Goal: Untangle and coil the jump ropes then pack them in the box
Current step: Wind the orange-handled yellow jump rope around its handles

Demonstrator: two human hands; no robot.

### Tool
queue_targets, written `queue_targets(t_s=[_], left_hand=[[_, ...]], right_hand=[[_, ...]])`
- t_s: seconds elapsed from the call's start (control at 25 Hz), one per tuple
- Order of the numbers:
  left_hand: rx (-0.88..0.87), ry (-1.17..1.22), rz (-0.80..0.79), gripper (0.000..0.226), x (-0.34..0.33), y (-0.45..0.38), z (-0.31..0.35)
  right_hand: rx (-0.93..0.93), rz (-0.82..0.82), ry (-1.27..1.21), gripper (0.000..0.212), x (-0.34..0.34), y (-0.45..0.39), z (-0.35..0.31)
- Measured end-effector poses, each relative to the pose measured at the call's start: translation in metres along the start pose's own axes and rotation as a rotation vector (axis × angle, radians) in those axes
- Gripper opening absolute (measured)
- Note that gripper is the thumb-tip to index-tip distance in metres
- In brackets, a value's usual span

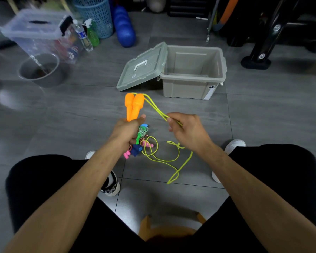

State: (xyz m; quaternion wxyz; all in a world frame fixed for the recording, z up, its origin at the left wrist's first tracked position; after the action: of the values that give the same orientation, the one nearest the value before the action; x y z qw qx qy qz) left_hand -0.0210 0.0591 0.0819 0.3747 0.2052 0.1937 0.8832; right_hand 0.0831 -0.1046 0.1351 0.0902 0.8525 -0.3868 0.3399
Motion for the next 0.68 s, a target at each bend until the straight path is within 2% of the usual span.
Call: queue_targets(t_s=[0.08, 0.2, 0.36, 0.48, 0.56, 0.68], left_hand=[[-0.001, 0.177, -0.078, 0.035, -0.006, 0.005, 0.006], [0.013, 0.302, -0.164, 0.034, -0.011, 0.014, 0.012], [-0.056, 0.386, -0.108, 0.035, -0.016, 0.021, 0.017], [-0.054, 0.424, -0.018, 0.034, -0.015, 0.022, 0.016], [-0.028, 0.447, 0.008, 0.036, -0.013, 0.02, 0.015], [-0.01, 0.473, -0.04, 0.035, -0.011, 0.019, 0.016]], right_hand=[[-0.082, 0.023, -0.046, 0.026, 0.002, -0.001, 0.004], [-0.13, 0.009, -0.058, 0.031, -0.004, -0.004, 0.01], [0.018, -0.189, 0.093, 0.026, -0.035, 0.01, -0.005], [0.115, -0.362, 0.268, 0.01, -0.061, 0.024, -0.018], [0.128, -0.423, 0.366, 0.015, -0.072, 0.03, -0.022], [0.171, -0.442, 0.462, 0.018, -0.075, 0.037, -0.03]])
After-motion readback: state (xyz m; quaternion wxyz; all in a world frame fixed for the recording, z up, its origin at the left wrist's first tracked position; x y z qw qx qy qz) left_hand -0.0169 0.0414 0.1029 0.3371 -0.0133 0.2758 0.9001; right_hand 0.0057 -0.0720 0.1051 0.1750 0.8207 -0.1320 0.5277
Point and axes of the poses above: each hand's wrist, its own y-axis away from the middle knuckle, its own x-axis out of the back of the hand, z = x × y, the point moved 6 cm from there along -y, towards the middle knuckle, and after that the axes turned 7 degrees about -x, right-handed, at the moved point
